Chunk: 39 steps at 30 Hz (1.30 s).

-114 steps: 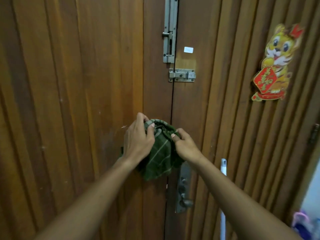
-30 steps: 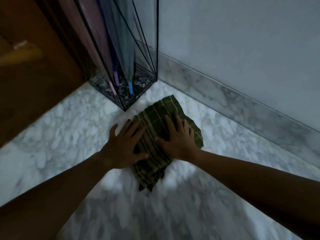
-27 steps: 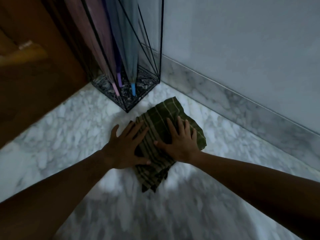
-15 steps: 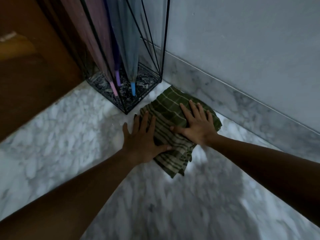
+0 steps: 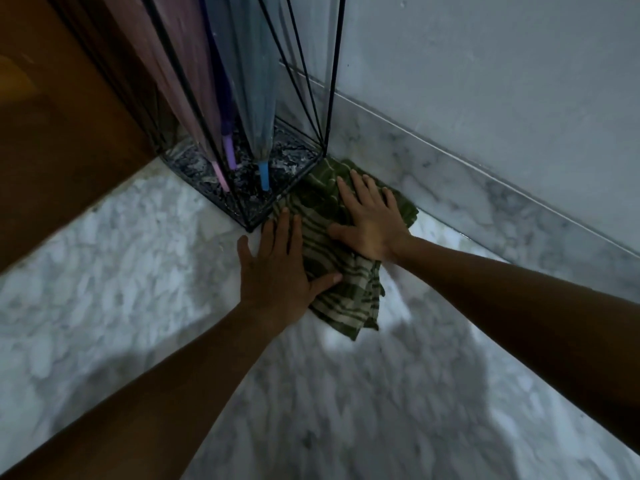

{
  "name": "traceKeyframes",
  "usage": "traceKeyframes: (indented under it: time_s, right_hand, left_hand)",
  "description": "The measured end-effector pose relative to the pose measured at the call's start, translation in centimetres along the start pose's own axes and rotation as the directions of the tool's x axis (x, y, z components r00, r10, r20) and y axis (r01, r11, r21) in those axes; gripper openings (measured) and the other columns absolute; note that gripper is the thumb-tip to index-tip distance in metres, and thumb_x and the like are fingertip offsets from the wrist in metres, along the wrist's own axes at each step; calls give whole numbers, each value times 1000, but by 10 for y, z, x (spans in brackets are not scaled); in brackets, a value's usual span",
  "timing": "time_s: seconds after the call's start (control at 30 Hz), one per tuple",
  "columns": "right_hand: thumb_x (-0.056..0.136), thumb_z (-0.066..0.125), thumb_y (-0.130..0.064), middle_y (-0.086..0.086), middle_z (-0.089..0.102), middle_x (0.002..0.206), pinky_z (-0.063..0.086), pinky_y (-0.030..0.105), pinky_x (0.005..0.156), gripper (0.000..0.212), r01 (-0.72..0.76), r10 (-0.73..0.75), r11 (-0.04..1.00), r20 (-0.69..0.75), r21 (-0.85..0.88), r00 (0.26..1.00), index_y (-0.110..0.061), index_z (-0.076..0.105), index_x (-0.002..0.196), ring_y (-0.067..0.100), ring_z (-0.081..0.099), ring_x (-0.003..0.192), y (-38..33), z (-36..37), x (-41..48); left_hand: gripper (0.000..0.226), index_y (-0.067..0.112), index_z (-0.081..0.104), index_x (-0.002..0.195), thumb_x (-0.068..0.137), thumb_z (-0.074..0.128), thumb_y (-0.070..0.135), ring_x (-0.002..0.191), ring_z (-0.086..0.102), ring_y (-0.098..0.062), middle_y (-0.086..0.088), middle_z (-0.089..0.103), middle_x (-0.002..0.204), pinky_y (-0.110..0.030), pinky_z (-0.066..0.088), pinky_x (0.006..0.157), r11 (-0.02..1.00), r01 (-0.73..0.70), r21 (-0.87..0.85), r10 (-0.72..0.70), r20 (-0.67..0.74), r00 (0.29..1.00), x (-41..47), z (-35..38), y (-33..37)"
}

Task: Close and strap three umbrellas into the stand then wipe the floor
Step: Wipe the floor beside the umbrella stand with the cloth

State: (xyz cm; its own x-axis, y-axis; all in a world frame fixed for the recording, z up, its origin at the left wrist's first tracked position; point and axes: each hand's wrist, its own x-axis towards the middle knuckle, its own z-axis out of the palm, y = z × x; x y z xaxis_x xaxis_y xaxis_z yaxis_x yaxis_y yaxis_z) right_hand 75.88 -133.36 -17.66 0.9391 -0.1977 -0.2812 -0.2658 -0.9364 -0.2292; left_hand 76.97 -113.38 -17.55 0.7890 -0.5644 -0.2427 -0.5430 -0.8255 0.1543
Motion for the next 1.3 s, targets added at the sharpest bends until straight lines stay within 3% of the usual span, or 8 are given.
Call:
traceKeyframes:
  time_s: [0.23, 0.53, 0.7, 0.87, 1.03, 1.2, 1.3]
  right_hand:
    - [89, 52, -58, 3, -11, 170, -6, 50, 124, 95, 92, -92, 996, 25, -6, 995, -28, -1, 162, 23, -12, 156, -15, -6, 24]
    - [79, 20, -68, 2, 2, 171, 2, 56, 123, 90, 306, -308, 947, -7, -92, 951, -33, 12, 161, 27, -1, 157, -44, 16, -25]
    - [79, 12, -73, 3, -5, 170, -3, 54, 124, 92, 401, -398, 906, 51, -133, 916, -33, 3, 161, 27, -6, 157, -84, 37, -58]
    - [90, 33, -77, 6, -16, 169, -14, 50, 122, 91, 430, -425, 898, 74, -93, 902, -34, -6, 161, 25, -18, 155, -111, 50, -67]
    - [84, 40, -82, 9, -16, 168, -15, 49, 122, 105, 522, -514, 848, 98, -96, 852, -30, -7, 161, 28, -18, 154, -143, 66, -65]
    - [82, 43, -84, 9, -18, 168, -14, 49, 123, 109, 497, -491, 865, 95, -71, 866, -28, -8, 161, 27, -18, 155, -176, 68, -44]
    - [81, 42, -85, 8, -18, 168, -18, 46, 120, 110, 477, -472, 876, 72, -69, 879, -29, -7, 162, 27, -19, 155, -191, 69, -29]
  left_hand:
    - [107, 14, -12, 157, 83, 22, 83, 153, -6, -26, -4, -14, 167, -60, -1, 117, 1000, 25, 15, -25, 21, 999, -13, -4, -5]
    - [117, 16, -22, 155, 75, 21, 90, 152, -19, -26, -3, -27, 164, -59, -16, 113, 999, 32, 29, -35, 108, 994, -66, -1, -34]
    - [122, 17, -25, 154, 70, 21, 94, 151, -24, -21, 0, -30, 162, -58, -21, 110, 996, -24, 85, 11, 151, 988, -99, -7, -85]
    - [124, 19, -29, 150, 69, 24, 97, 150, -24, -21, 0, -32, 161, -62, -18, 114, 987, 0, 161, -35, 215, 976, -116, -16, -127]
    - [123, 24, -33, 143, 67, 31, 96, 150, -25, -21, 1, -35, 158, -60, -22, 113, 988, 25, 152, -66, 269, 961, -123, -27, -155]
    - [130, 24, -29, 151, 64, 36, 97, 150, -24, -22, 5, -40, 150, -61, -19, 113, 981, 65, 181, -120, 309, 943, -117, -37, -188]
    - [134, 24, -27, 153, 61, 38, 97, 151, -23, -23, 4, -37, 155, -61, -19, 112, 979, 80, 190, -141, 335, 932, -103, -42, -206]
